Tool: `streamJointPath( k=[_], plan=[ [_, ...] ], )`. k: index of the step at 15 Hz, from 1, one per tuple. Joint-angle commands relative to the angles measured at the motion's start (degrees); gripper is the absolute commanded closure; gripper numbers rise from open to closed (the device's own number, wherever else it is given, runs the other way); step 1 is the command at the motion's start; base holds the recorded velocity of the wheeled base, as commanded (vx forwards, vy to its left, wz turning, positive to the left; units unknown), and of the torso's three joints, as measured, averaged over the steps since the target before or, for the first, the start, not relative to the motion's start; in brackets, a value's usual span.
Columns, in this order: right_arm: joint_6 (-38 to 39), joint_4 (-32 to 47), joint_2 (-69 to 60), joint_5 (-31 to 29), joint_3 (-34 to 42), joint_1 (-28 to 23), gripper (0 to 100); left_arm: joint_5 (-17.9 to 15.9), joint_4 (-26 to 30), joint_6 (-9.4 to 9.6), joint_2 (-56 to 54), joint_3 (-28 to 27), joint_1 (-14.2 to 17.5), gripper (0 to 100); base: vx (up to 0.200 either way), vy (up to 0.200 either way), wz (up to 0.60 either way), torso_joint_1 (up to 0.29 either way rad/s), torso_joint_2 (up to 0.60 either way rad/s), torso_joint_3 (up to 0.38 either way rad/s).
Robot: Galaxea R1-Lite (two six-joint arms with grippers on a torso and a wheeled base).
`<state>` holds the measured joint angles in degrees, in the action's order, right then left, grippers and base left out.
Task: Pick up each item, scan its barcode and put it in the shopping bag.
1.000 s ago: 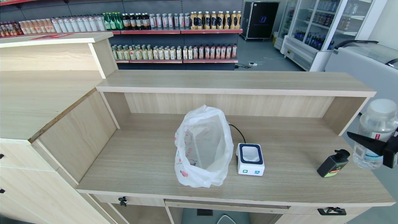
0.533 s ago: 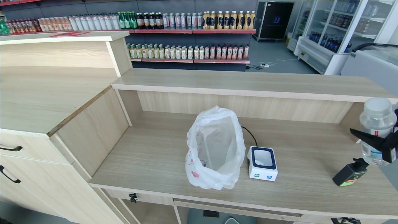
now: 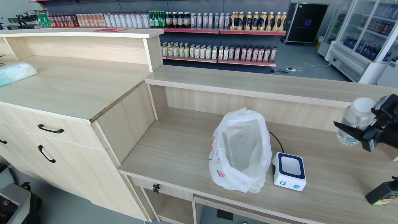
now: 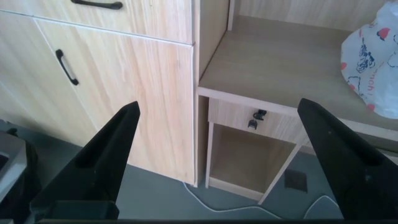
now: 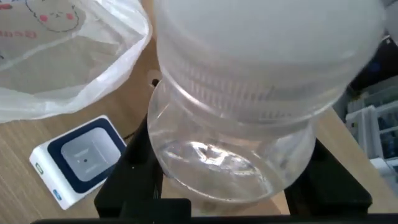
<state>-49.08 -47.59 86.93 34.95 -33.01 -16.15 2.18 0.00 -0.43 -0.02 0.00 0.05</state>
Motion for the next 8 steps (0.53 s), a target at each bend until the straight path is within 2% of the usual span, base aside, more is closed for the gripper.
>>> streamJointPath(
  k=[1, 8],
  plan=[
    [-3.39, -2.07, 6.41, 4.51, -0.91, 1.21, 100, 0.02, 0.0, -0.01, 0.02, 0.0, 0.04, 0, 0.0, 0.0, 0.0, 0.0, 0.0, 0.0],
    [-15.08, -2.68, 14.14, 14.88, -1.53, 2.44, 100, 0.02, 0.0, -0.01, 0.02, 0.0, 0.04, 0, 0.0, 0.0, 0.0, 0.0, 0.0, 0.0]
  ],
)
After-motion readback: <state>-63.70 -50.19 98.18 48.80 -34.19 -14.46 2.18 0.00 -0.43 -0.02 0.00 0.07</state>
